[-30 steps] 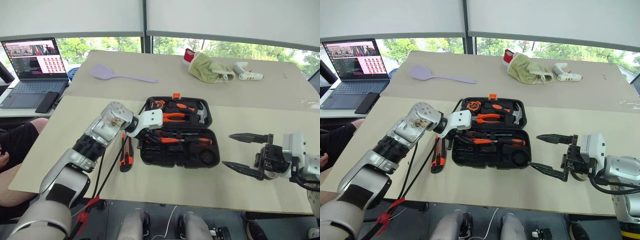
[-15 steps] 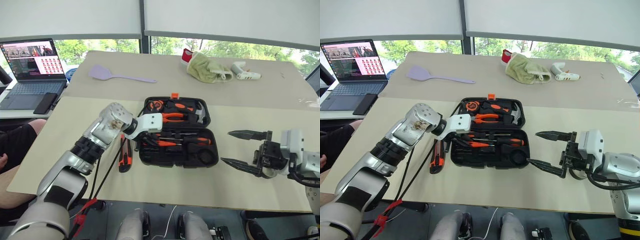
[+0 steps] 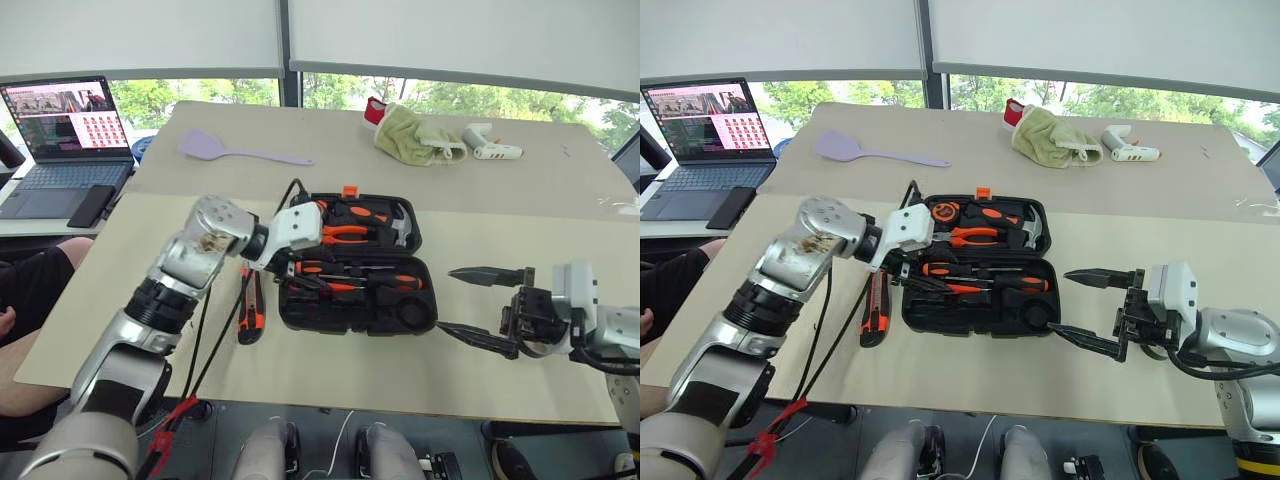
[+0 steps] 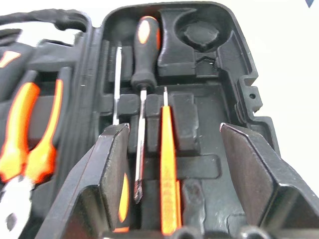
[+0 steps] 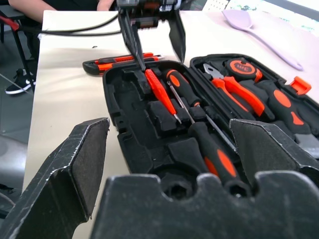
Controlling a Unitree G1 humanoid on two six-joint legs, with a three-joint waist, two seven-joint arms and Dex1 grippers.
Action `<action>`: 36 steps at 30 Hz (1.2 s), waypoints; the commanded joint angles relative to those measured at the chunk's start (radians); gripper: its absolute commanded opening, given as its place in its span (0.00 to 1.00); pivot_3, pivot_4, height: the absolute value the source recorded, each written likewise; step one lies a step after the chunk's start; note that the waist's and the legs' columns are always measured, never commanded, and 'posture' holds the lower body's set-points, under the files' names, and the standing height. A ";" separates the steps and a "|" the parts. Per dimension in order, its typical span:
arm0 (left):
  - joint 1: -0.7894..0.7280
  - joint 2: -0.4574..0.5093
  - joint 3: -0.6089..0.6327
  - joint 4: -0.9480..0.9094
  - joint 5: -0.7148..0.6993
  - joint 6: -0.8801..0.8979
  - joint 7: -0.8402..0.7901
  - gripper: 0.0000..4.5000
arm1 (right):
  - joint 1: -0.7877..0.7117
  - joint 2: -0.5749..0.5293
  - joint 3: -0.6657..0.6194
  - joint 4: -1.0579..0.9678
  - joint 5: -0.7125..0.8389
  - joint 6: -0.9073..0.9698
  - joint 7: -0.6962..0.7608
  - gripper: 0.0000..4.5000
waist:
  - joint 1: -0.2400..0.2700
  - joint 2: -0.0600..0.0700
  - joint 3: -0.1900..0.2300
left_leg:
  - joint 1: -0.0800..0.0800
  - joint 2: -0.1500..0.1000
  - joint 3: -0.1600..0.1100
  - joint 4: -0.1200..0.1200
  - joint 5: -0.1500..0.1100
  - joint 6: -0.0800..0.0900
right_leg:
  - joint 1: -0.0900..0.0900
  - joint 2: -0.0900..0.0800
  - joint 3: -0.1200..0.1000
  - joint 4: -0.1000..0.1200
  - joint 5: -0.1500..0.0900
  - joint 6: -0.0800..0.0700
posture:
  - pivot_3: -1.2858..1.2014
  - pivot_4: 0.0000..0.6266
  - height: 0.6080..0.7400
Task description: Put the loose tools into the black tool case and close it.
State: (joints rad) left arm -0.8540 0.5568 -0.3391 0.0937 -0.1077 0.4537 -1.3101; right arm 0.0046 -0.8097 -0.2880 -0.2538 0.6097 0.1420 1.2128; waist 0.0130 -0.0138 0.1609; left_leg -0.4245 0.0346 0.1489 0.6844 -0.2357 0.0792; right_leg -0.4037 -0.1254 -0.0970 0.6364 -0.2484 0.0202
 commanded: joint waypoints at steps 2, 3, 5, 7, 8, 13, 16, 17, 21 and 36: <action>0.026 -0.043 0.045 0.066 -0.008 -0.094 0.075 0.60 | -0.020 0.011 0.002 -0.027 0.009 0.006 -0.023 1.00 | 0.001 0.000 0.000 | 0.000 0.000 0.000 0.001 0.000 0.000 | 0.000 0.000 0.000 0.002 0.000 0.000 | 0.52 0.24 1.00; 0.026 -0.049 0.045 0.085 -0.010 -0.097 0.078 0.56 | -0.023 0.012 0.005 -0.026 0.008 0.005 -0.025 1.00 | 0.002 0.000 0.000 | 0.000 0.000 0.000 0.002 0.000 0.000 | 0.000 0.000 0.000 0.003 0.000 0.000 | 0.52 0.24 1.00; 0.028 -0.062 0.043 0.140 0.001 -0.145 0.093 0.37 | -0.029 0.016 0.010 -0.026 0.007 0.002 -0.030 1.00 | 0.001 0.000 0.000 | -0.001 0.000 0.000 0.003 0.000 0.000 | -0.001 0.000 0.000 0.004 0.000 0.000 | 0.52 0.24 1.00; 0.042 -0.076 0.032 0.180 0.016 -0.182 0.110 0.22 | -0.032 0.020 0.011 -0.025 0.005 -0.001 -0.036 1.00 | 0.000 0.000 0.000 | -0.001 0.000 0.000 0.004 0.000 0.000 | -0.001 0.000 0.000 0.004 0.000 0.000 | 0.52 0.24 1.00; 0.050 -0.086 0.030 0.190 0.017 -0.188 0.122 0.14 | -0.033 0.022 0.010 -0.024 0.004 -0.003 -0.039 1.00 | 0.000 0.000 0.000 | 0.000 0.000 0.000 0.004 0.000 0.000 | -0.001 0.000 0.000 0.005 0.000 0.000 | 0.52 0.24 1.00; 0.088 -0.097 0.006 0.198 0.043 -0.230 0.137 0.01 | -0.025 0.029 0.009 -0.031 0.004 -0.007 -0.053 1.00 | 0.000 0.000 0.000 | -0.001 0.000 0.000 0.005 -0.001 0.001 | -0.001 -0.001 0.000 0.005 0.000 0.000 | 0.52 0.24 1.00; 0.104 -0.098 0.002 0.191 0.043 -0.222 0.135 0.01 | -0.020 0.034 0.008 -0.035 0.004 -0.007 -0.058 1.00 | 0.001 0.000 0.000 | -0.001 0.001 0.000 0.007 -0.001 0.001 | -0.001 -0.001 0.000 0.006 0.000 0.000 | 0.52 0.24 1.00; 0.109 -0.094 -0.003 0.186 0.046 -0.214 0.132 0.01 | -0.019 0.034 0.008 -0.036 0.005 -0.008 -0.060 1.00 | 0.000 0.000 0.000 | -0.001 0.001 0.000 0.008 -0.001 0.002 | 0.000 -0.001 0.000 0.007 0.000 0.000 | 0.52 0.24 1.00; 0.120 -0.092 -0.004 0.172 0.041 -0.206 0.126 0.01 | -0.016 0.038 0.009 -0.038 0.007 -0.007 -0.065 1.00 | 0.000 0.000 0.000 | -0.001 0.001 0.000 0.009 -0.002 0.003 | 0.000 -0.001 0.000 0.007 0.000 0.000 | 0.52 0.24 1.00; 0.112 -0.105 0.063 0.093 -0.061 -0.106 0.074 0.01 | -0.016 0.048 0.014 -0.031 0.006 -0.010 -0.069 1.00 | 0.000 0.000 0.000 | -0.001 0.000 0.000 0.009 -0.002 0.003 | 0.000 -0.001 0.000 0.008 0.000 0.000 | 0.52 0.24 1.00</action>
State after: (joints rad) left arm -0.7325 0.4677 -0.3296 0.2429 -0.1052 0.3128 -1.2328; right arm -0.0125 -0.7643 -0.2544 -0.2605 0.6084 0.1419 1.1462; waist 0.0130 -0.0142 0.1612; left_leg -0.4256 0.0350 0.1487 0.6938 -0.2373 0.0817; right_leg -0.4039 -0.1268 -0.0965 0.6444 -0.2487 0.0207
